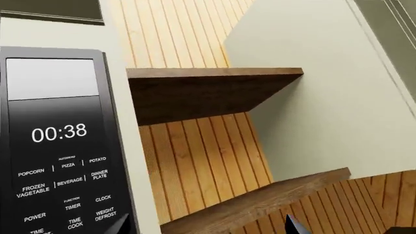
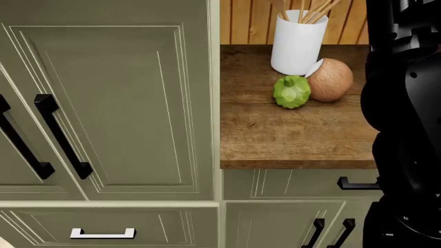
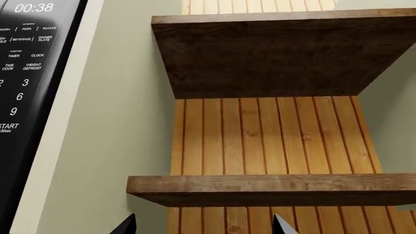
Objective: Open the microwave door
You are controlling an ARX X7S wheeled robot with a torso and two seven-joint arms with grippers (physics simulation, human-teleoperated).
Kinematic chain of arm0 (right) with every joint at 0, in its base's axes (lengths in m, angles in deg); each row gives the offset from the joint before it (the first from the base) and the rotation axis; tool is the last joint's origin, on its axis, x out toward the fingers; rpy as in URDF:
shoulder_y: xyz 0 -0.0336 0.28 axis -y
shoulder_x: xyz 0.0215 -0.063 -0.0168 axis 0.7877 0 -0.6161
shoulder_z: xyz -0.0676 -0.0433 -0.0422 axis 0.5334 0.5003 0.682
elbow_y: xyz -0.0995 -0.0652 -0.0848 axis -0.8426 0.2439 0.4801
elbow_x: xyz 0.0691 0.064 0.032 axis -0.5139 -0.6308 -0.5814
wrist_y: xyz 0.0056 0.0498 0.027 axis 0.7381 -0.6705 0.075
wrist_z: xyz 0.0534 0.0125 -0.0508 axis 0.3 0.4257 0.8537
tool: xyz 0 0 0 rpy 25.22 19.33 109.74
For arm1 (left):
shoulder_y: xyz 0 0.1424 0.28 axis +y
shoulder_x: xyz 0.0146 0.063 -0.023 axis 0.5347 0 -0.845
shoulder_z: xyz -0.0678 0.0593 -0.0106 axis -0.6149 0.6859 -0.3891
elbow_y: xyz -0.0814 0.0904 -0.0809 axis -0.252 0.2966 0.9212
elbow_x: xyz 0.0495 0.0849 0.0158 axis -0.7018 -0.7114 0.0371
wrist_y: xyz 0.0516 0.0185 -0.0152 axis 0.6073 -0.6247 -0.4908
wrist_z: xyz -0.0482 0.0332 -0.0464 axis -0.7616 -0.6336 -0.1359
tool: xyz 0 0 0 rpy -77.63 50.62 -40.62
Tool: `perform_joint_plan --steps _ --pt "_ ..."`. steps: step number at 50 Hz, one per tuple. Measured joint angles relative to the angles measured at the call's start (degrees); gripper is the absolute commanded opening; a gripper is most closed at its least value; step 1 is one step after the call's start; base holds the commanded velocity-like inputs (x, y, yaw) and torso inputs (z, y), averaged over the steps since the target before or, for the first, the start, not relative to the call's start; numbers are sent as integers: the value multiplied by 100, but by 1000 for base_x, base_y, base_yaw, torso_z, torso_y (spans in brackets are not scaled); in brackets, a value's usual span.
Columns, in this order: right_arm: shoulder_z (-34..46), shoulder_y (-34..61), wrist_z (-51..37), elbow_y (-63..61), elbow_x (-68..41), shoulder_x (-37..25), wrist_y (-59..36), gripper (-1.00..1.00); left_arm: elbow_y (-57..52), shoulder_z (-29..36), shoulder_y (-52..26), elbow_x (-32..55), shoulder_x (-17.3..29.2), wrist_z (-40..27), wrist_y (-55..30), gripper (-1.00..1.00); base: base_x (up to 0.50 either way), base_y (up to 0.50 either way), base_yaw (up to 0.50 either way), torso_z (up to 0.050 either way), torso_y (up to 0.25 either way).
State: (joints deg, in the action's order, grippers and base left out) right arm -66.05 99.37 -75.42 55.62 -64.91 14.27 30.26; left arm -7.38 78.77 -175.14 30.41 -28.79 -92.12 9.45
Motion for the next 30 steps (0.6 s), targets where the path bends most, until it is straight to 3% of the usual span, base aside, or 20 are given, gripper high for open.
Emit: perform_joint_plan --steps 30 --pt "-24 -72 -46 10 -56 -97 63 100 3510 927 -1033 -1769 -673 1467 1864 100 0 0 0 0 0"
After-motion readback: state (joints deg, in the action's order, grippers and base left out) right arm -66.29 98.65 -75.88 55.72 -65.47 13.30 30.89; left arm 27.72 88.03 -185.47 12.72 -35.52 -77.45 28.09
